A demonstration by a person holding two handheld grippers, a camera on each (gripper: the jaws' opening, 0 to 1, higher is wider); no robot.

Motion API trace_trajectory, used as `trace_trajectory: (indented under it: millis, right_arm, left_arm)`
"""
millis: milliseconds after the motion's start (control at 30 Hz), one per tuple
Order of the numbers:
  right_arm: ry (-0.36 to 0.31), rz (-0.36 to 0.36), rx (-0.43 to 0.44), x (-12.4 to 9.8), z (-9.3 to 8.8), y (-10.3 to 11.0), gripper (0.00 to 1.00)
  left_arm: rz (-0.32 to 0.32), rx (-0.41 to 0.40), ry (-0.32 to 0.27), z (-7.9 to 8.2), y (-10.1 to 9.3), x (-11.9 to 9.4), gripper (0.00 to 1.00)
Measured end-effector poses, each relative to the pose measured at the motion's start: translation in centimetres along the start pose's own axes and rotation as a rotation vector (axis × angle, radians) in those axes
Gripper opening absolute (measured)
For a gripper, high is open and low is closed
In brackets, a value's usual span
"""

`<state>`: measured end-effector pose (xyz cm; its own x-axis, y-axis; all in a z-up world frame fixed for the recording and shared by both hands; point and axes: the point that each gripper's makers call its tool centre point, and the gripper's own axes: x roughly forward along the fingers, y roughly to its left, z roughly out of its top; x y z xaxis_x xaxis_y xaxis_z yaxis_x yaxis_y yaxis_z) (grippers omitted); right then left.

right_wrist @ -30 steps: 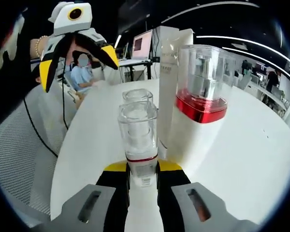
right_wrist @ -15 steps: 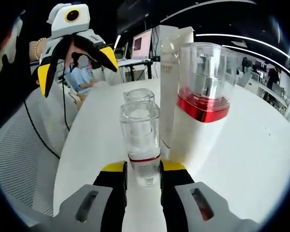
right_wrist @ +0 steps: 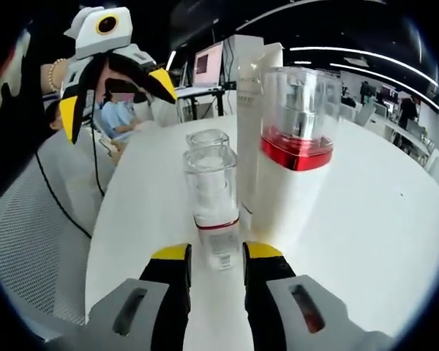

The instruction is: Arrange the skincare products in the storage area until every visible bottle or jar stands upright without overlapping.

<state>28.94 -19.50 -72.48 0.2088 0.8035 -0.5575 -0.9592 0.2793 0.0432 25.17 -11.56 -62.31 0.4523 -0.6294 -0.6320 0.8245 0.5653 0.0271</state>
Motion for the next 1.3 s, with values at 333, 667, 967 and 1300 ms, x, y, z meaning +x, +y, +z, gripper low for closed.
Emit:
trace_trajectory:
  millis: [333,667,967,1300]
  right_arm:
    - [0.007,-0.067,0.076,-2.0,-0.8,0.4,0.40]
    - [-0.032,-0.139,0.145,-3.5,0.4,1.1,0.53]
    - [-0.045,-0.193,0.158,-4.9,1.9,2.0,0.65]
    - [-0.067,-0.255,0.175,-6.0,2.7,3.0,0.82]
  left_arm:
    - [0.020,-0.047,-0.002,-0.8,0.4,-0.6,0.74]
    - [0.065,-0.102,0.011,-2.3,1.1,-1.7,0.77]
    - [0.110,-0.181,-0.004,-3.6,2.5,-3.3,0.79]
    - [0.167,-0.230,0.000,-5.4,3.4,-5.4,0.81]
